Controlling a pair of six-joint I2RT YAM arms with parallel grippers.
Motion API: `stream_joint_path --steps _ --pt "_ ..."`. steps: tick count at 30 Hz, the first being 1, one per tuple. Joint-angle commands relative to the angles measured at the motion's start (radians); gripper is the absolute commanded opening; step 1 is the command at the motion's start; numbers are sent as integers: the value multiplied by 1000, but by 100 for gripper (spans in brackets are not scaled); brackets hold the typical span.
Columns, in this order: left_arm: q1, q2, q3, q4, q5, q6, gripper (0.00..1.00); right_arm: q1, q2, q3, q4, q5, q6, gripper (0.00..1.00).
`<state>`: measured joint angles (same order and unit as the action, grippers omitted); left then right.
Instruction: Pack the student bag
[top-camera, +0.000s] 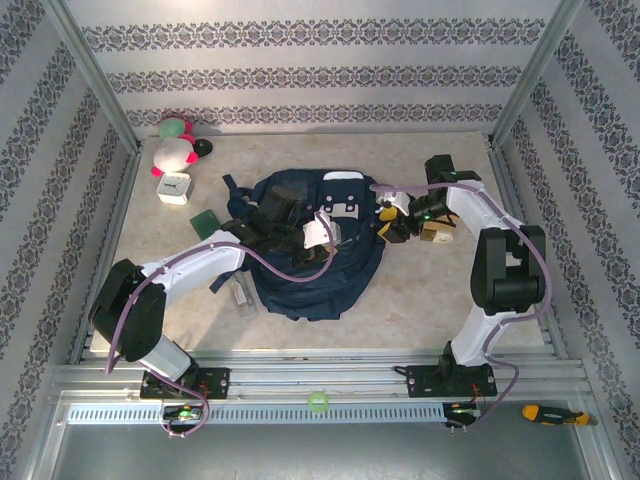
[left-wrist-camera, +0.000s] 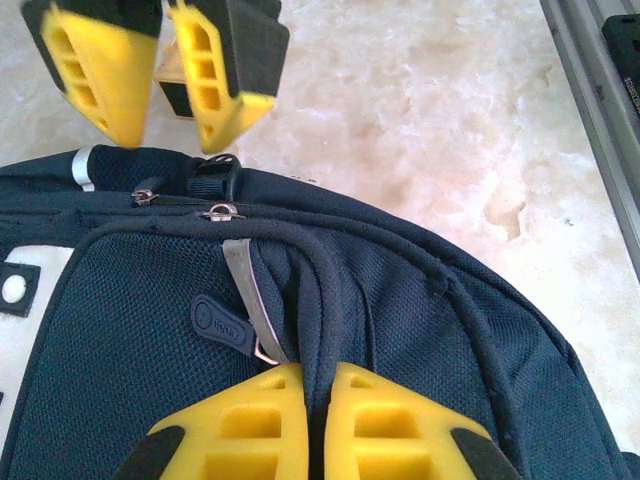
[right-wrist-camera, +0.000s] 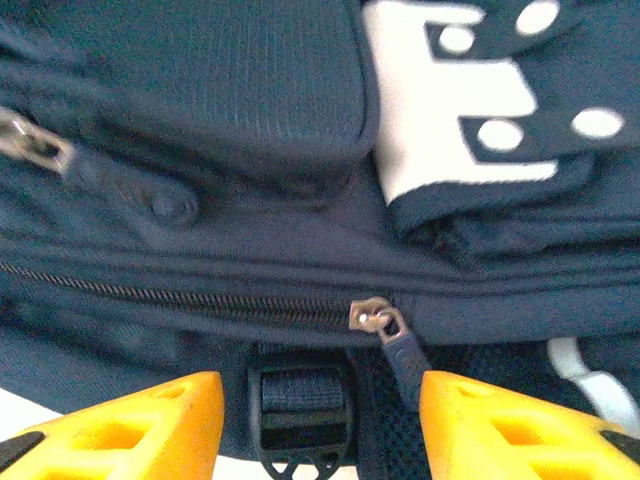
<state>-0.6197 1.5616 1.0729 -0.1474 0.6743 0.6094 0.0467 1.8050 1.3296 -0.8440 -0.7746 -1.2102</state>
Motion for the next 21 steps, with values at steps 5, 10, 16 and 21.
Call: stream_joint_path --steps 5,10,16,21 --pt "-5 -58 -4 115 106 -28 1 34 89 56 -62 71 -100 54" --pt "-5 -57 -7 124 102 -42 1 45 103 70 -50 44 -103 51" --pt "-5 -63 -31 170 75 -68 1 49 87 75 -90 2 -118 44" --pt "-5 -58 -27 176 97 -80 1 41 99 109 -54 16 -19 48"
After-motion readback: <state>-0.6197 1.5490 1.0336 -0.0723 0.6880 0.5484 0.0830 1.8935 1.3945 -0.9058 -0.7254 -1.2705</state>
